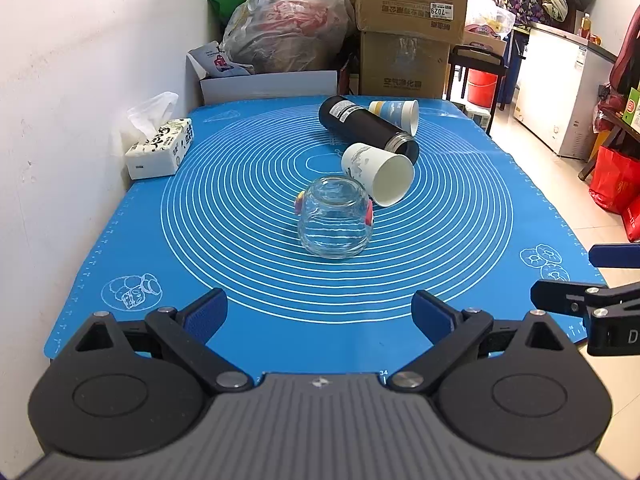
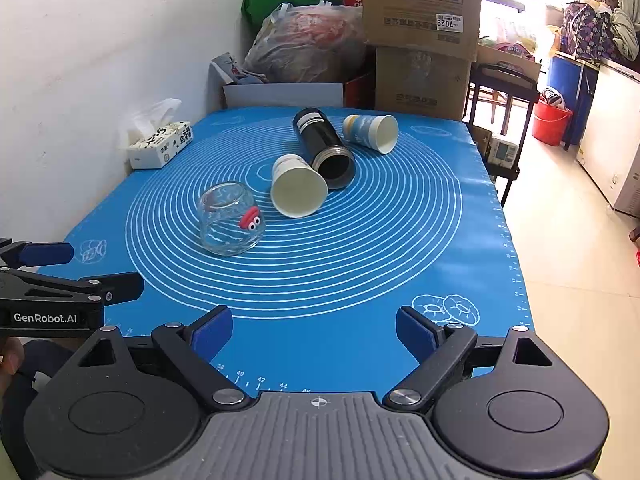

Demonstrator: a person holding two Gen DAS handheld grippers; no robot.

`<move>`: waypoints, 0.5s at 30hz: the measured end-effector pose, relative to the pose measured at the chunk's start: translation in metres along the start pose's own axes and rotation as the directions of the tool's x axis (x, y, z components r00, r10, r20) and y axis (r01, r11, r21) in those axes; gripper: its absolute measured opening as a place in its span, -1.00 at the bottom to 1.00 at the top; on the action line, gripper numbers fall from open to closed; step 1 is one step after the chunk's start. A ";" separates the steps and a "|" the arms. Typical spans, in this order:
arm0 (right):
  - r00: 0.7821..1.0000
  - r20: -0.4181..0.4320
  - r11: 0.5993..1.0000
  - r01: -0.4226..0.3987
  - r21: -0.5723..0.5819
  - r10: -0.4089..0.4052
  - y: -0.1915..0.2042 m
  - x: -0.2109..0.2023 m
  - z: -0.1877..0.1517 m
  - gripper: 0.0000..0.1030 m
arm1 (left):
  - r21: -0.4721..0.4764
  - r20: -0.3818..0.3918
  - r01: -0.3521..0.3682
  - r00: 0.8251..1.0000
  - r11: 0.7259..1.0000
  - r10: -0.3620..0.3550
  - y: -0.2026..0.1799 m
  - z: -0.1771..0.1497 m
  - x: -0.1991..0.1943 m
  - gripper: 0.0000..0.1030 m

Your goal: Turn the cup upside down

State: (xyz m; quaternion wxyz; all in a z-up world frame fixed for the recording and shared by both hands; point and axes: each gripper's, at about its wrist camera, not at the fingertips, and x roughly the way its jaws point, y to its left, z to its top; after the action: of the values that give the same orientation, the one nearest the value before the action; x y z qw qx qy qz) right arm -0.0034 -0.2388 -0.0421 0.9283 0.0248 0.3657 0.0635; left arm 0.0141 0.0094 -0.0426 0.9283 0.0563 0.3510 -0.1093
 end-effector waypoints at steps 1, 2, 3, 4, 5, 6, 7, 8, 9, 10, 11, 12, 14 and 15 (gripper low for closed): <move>1.000 -0.002 1.000 -0.001 0.000 0.001 0.000 0.000 0.000 0.76 | 0.000 0.000 0.000 1.000 1.000 0.000 0.000 0.000 0.000 0.90; 1.000 -0.002 1.000 -0.001 0.000 0.001 0.000 0.001 0.000 0.76 | 0.000 -0.001 -0.001 1.000 1.000 0.001 0.000 0.000 0.000 0.90; 1.000 -0.004 1.000 -0.001 -0.001 0.001 0.000 0.001 0.000 0.76 | 0.000 -0.001 -0.001 1.000 1.000 0.001 0.000 0.000 0.000 0.90; 1.000 -0.004 1.000 -0.001 -0.001 0.001 0.001 0.001 -0.001 0.76 | -0.001 -0.001 -0.001 1.000 1.000 0.001 0.000 0.000 0.000 0.90; 1.000 -0.003 1.000 -0.001 -0.001 0.001 0.001 0.001 0.000 0.76 | -0.001 -0.001 -0.001 1.000 1.000 0.001 0.001 0.000 0.000 0.90; 1.000 -0.003 1.000 -0.001 -0.001 0.001 0.001 0.001 0.000 0.76 | 0.000 -0.001 -0.001 1.000 1.000 0.001 0.000 0.000 0.000 0.90; 1.000 -0.002 1.000 0.000 0.000 0.000 0.001 0.000 0.000 0.76 | 0.000 -0.001 -0.001 1.000 1.000 0.001 0.001 0.000 0.000 0.90; 1.000 -0.002 1.000 0.000 0.000 0.000 0.000 0.000 0.000 0.76 | 0.000 -0.001 -0.001 1.000 1.000 0.001 0.001 0.000 0.000 0.90; 1.000 -0.002 1.000 0.000 -0.001 0.000 0.000 0.000 0.000 0.76 | 0.001 -0.002 -0.001 1.000 1.000 0.001 0.000 0.000 0.000 0.90; 1.000 -0.002 1.000 0.001 -0.001 -0.001 0.001 0.000 0.000 0.76 | 0.001 -0.002 -0.002 1.000 1.000 0.002 0.000 0.000 0.000 0.90; 1.000 -0.002 1.000 0.001 -0.001 -0.001 0.000 0.000 0.000 0.76 | 0.002 -0.002 -0.002 1.000 1.000 0.002 0.000 0.000 0.000 0.90; 1.000 -0.003 1.000 0.003 -0.002 -0.003 0.000 0.000 0.000 0.76 | 0.003 -0.004 -0.003 1.000 1.000 0.003 0.001 0.000 0.001 0.90; 1.000 -0.005 1.000 0.004 0.000 -0.004 0.000 0.001 0.000 0.76 | 0.003 -0.007 -0.006 1.000 1.000 0.006 0.001 0.001 0.002 0.90; 1.000 -0.006 1.000 0.004 0.001 -0.004 -0.001 0.001 0.000 0.76 | 0.001 -0.008 -0.006 1.000 1.000 0.006 0.002 0.001 0.002 0.90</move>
State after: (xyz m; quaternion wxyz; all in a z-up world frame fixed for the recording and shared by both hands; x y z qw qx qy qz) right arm -0.0024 -0.2395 -0.0424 0.9272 0.0245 0.3687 0.0615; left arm 0.0162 0.0106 -0.0434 0.9272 0.0583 0.3544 -0.1064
